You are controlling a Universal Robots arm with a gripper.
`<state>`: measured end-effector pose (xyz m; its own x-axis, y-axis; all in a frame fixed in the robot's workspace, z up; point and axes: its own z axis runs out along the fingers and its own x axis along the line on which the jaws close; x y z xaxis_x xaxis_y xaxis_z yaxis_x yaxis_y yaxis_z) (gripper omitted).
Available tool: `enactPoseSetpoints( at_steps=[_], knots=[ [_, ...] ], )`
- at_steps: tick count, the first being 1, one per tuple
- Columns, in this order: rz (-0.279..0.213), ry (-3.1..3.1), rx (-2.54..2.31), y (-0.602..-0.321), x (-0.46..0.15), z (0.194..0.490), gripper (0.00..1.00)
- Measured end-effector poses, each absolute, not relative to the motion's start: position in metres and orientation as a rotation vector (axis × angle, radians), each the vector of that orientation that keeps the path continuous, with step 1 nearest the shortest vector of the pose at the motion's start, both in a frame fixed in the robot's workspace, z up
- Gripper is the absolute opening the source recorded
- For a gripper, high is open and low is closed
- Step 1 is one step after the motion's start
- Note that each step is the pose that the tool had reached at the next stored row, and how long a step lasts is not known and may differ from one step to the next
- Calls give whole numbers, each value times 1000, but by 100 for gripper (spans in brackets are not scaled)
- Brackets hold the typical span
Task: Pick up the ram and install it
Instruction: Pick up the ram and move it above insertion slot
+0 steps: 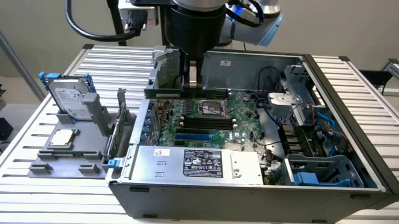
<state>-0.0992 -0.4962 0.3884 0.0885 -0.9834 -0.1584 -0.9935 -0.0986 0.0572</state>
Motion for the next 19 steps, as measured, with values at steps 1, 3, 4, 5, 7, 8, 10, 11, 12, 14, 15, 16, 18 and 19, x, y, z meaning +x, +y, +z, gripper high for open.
enactPoseSetpoints(
  at_steps=[1,3,4,5,7,8,10,11,12,14,15,16,18,19],
  knots=[
    [241,2064,-2269,-493,-98,388,14],
    [241,2065,-2269,-488,-94,387,14],
    [241,2064,-2269,-485,-91,387,14],
    [241,2065,-2269,-483,-88,386,14],
    [241,2065,-2269,-479,-82,385,14],
    [241,2065,-2269,-477,-79,384,14],
    [241,2065,-2269,-474,-72,382,14],
    [241,2065,-2269,-473,-69,382,14],
    [241,2064,-2269,-471,-65,381,14],
    [241,2065,-2269,-468,-58,379,14],
    [241,2065,-2269,-465,-54,378,14],
    [241,2065,-2269,-463,-51,378,14],
    [240,2065,-2269,-456,-46,377,14],
    [240,2065,-2269,-453,-44,376,14]
  ],
)
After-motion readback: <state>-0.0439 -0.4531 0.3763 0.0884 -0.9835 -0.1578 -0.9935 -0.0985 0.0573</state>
